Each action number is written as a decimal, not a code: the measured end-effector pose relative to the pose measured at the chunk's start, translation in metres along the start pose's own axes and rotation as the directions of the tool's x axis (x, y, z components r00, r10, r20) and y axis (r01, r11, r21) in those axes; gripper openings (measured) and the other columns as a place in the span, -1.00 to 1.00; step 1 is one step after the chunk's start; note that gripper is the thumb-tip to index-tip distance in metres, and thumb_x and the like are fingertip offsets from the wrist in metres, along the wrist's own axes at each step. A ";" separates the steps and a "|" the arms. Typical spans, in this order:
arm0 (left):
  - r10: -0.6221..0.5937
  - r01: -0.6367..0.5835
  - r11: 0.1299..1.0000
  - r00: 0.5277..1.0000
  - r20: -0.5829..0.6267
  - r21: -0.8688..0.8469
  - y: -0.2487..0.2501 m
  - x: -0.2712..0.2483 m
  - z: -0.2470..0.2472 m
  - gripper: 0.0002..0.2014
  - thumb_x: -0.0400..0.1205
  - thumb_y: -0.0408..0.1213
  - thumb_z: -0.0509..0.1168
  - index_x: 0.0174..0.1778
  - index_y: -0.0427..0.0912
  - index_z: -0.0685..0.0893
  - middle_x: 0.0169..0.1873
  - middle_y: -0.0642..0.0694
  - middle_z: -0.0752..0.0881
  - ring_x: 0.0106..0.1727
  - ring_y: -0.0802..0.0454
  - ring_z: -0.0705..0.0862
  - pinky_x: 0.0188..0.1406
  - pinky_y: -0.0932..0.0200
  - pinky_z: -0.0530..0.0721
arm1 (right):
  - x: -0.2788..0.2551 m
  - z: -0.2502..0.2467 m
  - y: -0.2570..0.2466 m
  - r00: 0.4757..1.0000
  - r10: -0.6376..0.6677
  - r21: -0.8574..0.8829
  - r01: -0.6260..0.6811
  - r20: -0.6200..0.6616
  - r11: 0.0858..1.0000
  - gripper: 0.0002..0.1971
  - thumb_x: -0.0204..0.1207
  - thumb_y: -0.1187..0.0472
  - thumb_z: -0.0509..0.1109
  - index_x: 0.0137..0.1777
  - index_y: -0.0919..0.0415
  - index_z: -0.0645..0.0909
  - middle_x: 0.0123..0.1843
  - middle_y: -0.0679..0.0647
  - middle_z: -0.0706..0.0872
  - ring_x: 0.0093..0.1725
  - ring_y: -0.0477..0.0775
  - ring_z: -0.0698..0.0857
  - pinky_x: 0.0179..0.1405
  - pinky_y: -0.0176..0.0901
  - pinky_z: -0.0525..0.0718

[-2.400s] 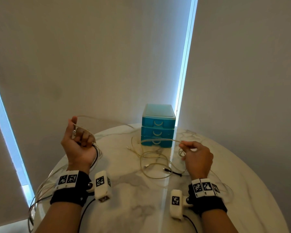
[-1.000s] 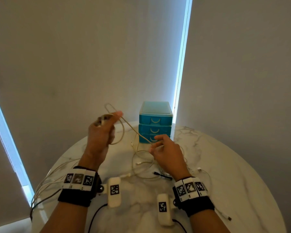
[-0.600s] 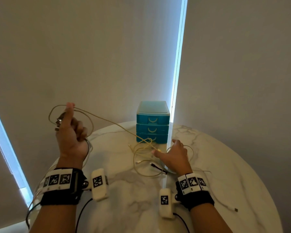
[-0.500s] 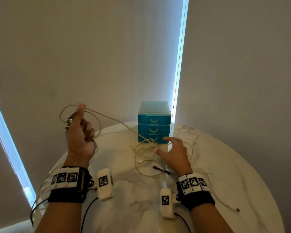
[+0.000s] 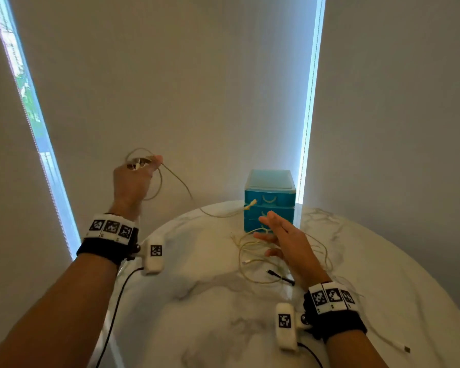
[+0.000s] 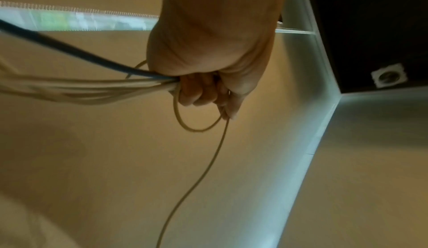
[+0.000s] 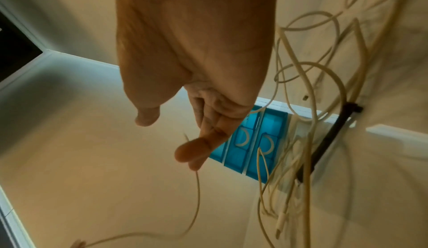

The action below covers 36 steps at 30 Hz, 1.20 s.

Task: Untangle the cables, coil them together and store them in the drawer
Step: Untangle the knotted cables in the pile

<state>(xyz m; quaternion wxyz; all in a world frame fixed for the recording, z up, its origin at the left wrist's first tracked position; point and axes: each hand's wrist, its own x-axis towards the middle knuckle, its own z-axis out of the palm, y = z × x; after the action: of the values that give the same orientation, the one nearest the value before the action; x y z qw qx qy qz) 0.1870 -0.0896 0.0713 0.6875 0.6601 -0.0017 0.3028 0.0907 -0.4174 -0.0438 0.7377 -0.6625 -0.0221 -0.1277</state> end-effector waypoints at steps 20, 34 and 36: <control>-0.168 -0.271 0.555 0.889 0.425 0.787 -0.009 0.014 -0.015 -0.49 0.66 0.26 0.46 -0.07 -0.21 0.81 -0.11 -0.15 0.82 0.00 -0.12 0.78 0.00 0.08 0.58 | -0.014 0.014 0.006 0.993 0.033 -0.115 -0.021 0.110 0.993 -0.67 0.71 -0.06 0.46 0.24 0.17 0.84 0.09 0.05 0.94 0.09 0.19 0.89 -0.07 -0.10 0.74; -0.248 -0.006 0.896 0.822 0.512 0.444 -0.056 -0.087 0.098 -0.71 0.73 0.01 0.31 -0.15 -0.13 0.70 -0.38 -0.05 0.67 -0.45 0.05 0.48 -0.44 0.19 0.43 | 0.012 -0.017 0.021 0.977 -0.053 -0.026 0.048 -0.204 0.998 -0.77 0.73 0.22 0.53 0.34 0.20 0.75 0.16 0.17 0.91 0.15 0.16 0.90 -0.08 -0.15 0.86; -0.296 0.023 0.879 0.809 0.508 0.476 -0.068 -0.090 0.107 -0.73 0.72 0.00 0.29 -0.12 -0.13 0.70 -0.33 -0.06 0.70 -0.43 0.02 0.47 -0.48 0.23 0.40 | 0.016 -0.020 0.024 0.967 -0.058 -0.019 0.055 -0.247 0.998 -0.68 0.72 0.25 0.53 0.44 0.22 0.69 0.29 0.16 0.84 0.21 0.09 0.87 -0.03 -0.18 0.87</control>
<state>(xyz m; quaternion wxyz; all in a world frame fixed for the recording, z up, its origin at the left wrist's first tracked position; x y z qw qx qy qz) 0.1846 -0.2205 -0.0132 0.5082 0.8572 -0.0790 0.0244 0.1086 -0.4379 -0.0669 0.7269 -0.6449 0.0521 -0.2302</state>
